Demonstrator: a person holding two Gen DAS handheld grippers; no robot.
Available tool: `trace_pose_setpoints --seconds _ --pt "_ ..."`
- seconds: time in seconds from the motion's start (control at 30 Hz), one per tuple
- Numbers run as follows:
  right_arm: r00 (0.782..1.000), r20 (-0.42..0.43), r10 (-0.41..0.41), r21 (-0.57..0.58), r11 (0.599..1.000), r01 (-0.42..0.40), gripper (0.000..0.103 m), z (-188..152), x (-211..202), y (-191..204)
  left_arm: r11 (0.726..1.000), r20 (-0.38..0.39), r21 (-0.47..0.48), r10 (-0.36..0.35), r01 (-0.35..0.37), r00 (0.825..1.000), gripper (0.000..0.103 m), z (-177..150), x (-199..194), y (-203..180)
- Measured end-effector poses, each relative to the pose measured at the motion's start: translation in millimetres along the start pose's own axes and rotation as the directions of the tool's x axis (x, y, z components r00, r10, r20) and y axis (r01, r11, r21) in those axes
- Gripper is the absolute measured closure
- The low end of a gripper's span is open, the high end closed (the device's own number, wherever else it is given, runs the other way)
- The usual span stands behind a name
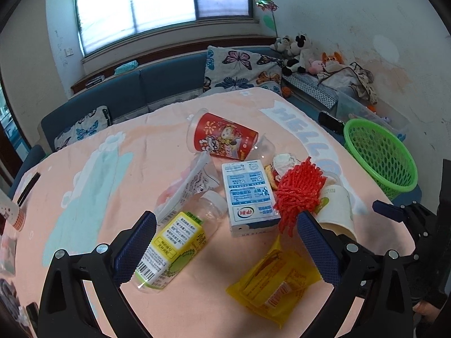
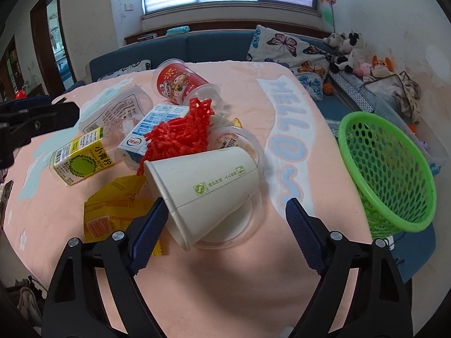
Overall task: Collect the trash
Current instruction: 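Reach the right tool to the white paper cup while the left tool approaches the red netting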
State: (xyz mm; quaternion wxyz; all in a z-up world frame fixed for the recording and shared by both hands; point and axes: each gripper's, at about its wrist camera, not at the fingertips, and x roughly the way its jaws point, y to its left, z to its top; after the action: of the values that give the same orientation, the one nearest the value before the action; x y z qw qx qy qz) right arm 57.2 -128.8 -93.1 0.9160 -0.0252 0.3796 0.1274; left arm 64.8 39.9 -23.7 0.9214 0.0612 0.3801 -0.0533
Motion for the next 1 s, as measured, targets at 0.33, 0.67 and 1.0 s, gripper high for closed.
trace_pose_setpoints --seconds 0.33,0.67,1.0 --pt "1.0 0.009 -0.009 0.012 1.0 0.009 0.037 1 -5 -5 0.996 -0.036 0.021 -0.083 0.084 0.996 0.011 -12 13 0" --pt "1.0 0.015 -0.003 0.028 1.0 0.003 0.068 4 -11 -16 0.984 -0.106 0.077 -0.149 0.158 0.983 0.031 -16 34 -16" --pt "1.0 0.019 0.008 0.032 0.999 -0.008 0.083 5 -18 -23 0.958 -0.133 0.199 -0.181 0.205 0.975 0.032 5 55 -50"
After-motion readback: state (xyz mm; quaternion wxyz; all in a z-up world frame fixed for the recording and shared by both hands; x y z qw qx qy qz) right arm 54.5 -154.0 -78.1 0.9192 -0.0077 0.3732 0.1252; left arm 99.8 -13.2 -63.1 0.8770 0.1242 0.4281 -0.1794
